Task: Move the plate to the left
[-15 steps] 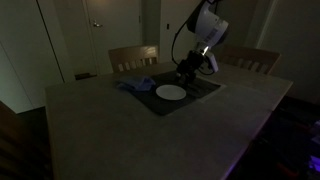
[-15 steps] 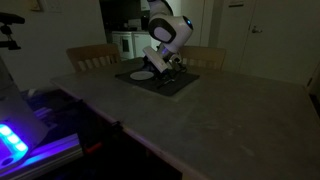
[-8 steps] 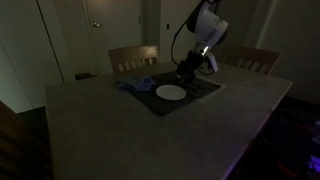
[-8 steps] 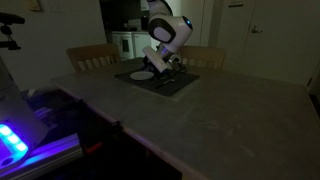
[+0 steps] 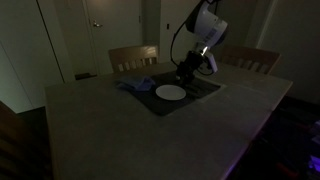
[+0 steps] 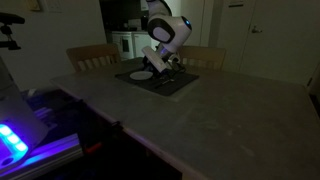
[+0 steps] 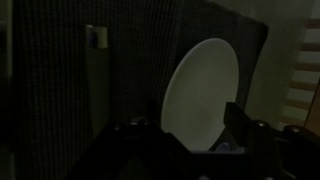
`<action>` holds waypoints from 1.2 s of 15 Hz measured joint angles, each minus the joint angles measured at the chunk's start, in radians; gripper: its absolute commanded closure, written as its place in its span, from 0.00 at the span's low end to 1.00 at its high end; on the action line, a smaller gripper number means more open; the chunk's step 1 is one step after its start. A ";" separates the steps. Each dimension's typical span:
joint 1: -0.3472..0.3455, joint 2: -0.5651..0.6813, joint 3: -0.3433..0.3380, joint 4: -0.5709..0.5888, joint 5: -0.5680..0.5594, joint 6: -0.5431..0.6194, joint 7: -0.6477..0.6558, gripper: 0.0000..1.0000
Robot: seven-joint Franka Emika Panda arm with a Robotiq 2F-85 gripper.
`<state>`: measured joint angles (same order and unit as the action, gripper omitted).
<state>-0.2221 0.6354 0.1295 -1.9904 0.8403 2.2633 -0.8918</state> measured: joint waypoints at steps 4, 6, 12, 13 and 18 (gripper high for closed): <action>0.003 0.003 0.000 0.000 0.000 -0.001 0.001 0.86; 0.005 0.003 0.000 0.000 0.000 -0.003 0.001 0.96; 0.005 0.003 0.000 0.000 0.000 -0.004 0.002 0.99; 0.005 0.003 0.000 0.000 0.000 -0.004 0.002 0.99; 0.004 0.003 0.000 0.000 0.000 -0.005 0.002 0.99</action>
<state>-0.2182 0.6380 0.1292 -1.9901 0.8407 2.2587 -0.8894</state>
